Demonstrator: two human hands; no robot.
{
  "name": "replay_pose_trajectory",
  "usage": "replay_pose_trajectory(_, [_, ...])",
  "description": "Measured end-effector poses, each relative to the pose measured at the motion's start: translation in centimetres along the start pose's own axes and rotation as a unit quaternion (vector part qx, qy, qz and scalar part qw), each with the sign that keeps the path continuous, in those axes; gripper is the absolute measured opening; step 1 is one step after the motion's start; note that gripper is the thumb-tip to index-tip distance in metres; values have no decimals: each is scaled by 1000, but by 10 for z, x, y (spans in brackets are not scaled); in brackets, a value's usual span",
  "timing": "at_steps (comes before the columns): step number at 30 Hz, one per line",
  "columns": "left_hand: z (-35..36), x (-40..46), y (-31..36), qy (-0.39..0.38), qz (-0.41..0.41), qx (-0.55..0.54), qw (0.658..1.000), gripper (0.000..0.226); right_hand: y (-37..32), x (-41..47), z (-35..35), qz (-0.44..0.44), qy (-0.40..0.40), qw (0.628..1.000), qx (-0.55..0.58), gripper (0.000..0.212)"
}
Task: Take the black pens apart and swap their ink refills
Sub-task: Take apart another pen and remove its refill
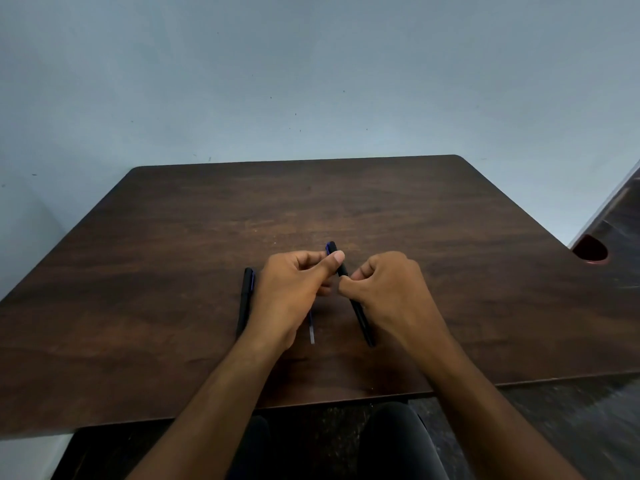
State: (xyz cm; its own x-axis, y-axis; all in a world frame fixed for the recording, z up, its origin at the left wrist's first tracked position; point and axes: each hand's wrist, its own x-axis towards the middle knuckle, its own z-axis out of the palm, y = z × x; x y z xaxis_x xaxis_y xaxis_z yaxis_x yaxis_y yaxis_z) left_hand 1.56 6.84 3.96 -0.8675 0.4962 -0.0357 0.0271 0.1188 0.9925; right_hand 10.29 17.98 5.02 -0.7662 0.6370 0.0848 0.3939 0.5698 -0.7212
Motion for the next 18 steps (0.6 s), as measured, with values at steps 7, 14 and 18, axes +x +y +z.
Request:
replay_pose_trajectory(7, [7, 5, 6, -46, -30, -100, 994, 14, 2, -3, -6, 41, -41, 977, 206, 17])
replay_pose_trajectory(14, [5, 9, 3, -45, -35, -113, 992, 23, 9, -7, -5, 43, -37, 959, 278, 19])
replay_pose_trajectory(18, [4, 9, 5, -52, -28, -157, 986, 30, 8, -7, -1, 0, -22, 964, 265, 34])
